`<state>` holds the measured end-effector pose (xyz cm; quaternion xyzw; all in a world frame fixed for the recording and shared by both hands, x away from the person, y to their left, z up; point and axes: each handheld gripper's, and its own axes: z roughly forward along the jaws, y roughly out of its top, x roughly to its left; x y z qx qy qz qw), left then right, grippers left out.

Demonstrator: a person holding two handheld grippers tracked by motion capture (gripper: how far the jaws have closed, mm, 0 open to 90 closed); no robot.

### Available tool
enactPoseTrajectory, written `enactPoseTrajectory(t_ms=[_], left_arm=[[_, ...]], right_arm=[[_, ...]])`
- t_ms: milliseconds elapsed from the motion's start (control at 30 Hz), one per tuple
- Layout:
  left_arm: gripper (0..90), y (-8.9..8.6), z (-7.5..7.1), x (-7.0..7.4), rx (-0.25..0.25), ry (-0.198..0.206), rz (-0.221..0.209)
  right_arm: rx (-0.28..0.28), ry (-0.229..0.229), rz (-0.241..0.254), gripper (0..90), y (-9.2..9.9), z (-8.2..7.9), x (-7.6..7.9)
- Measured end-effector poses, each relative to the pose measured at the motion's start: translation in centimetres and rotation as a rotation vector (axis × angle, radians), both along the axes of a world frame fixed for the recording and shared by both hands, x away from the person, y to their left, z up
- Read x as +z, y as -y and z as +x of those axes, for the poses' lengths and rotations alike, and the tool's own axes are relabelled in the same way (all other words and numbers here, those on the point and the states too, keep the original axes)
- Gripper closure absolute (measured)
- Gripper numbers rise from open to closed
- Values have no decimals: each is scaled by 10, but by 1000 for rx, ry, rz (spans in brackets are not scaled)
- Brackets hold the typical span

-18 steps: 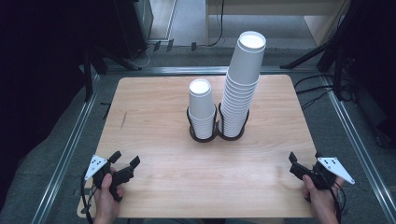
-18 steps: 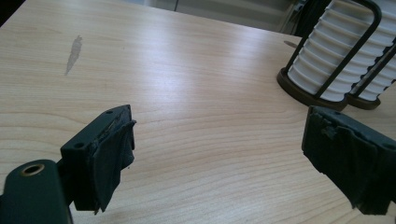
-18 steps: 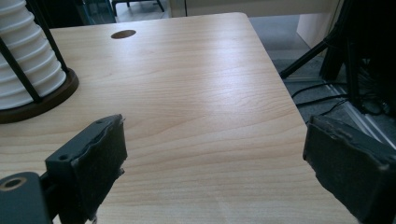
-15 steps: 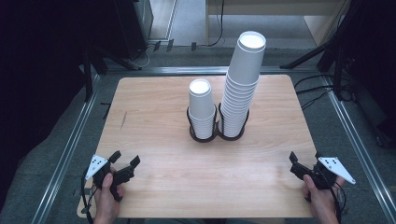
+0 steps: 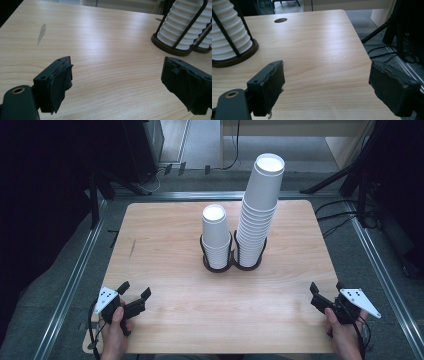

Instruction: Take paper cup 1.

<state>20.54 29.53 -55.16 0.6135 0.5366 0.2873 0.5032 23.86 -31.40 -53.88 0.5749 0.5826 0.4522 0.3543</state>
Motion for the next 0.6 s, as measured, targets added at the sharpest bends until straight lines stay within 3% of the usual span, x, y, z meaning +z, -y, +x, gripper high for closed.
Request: enactPoseTrajectory(t_ms=[200,267,333,500,600], left_arm=[[99,1,0,1,4,-2,10],[130,4,-1,3,10,9,-7],[136,10,-1,7,8,15,11],[127,23,-1,14,-12,25,12],[103,35,-1,23,-51,31,-8]], right_arm=[[21,24,23,128,-4,-4,13],[44,35,33,127,-5,-6,19],[60,36,47,128,-5,-8,25],[77,38,66,127,-9,-8,36],[92,55,42,127,-15,-7,49]])
